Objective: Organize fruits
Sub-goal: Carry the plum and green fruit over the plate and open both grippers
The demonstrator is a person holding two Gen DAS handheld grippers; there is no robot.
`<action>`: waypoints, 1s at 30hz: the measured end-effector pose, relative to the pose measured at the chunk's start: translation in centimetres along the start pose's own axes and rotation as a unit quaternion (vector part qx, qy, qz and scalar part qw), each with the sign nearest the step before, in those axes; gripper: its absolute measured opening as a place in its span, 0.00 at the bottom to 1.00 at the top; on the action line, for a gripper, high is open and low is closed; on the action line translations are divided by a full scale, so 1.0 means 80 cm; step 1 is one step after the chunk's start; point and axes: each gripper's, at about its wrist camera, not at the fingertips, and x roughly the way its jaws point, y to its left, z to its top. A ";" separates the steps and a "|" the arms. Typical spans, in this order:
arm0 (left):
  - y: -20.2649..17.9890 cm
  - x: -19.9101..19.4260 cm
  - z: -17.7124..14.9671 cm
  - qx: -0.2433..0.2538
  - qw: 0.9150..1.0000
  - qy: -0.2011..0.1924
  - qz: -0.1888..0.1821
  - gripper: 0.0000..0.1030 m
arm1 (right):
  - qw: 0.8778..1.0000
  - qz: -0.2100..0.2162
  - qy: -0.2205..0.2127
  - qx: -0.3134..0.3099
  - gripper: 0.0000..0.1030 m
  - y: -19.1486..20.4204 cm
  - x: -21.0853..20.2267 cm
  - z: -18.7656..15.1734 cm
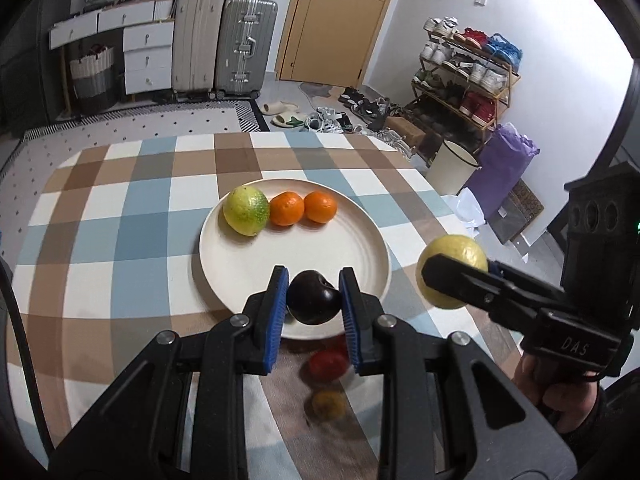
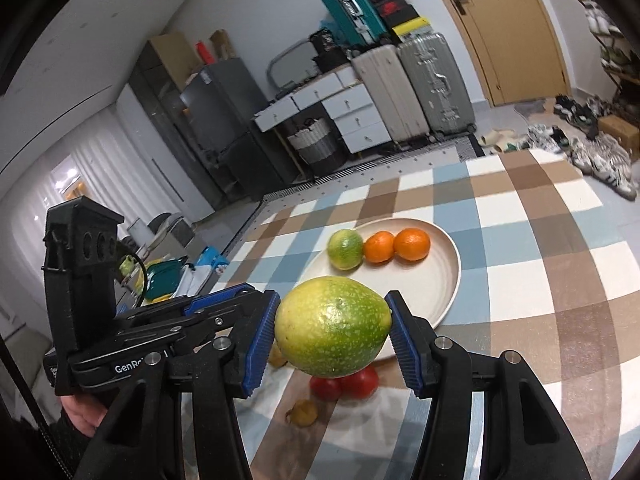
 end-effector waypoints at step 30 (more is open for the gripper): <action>0.058 0.099 0.001 -0.039 0.998 0.043 -0.027 0.53 | 0.996 -0.069 0.027 -0.047 0.71 -0.004 0.074 -0.012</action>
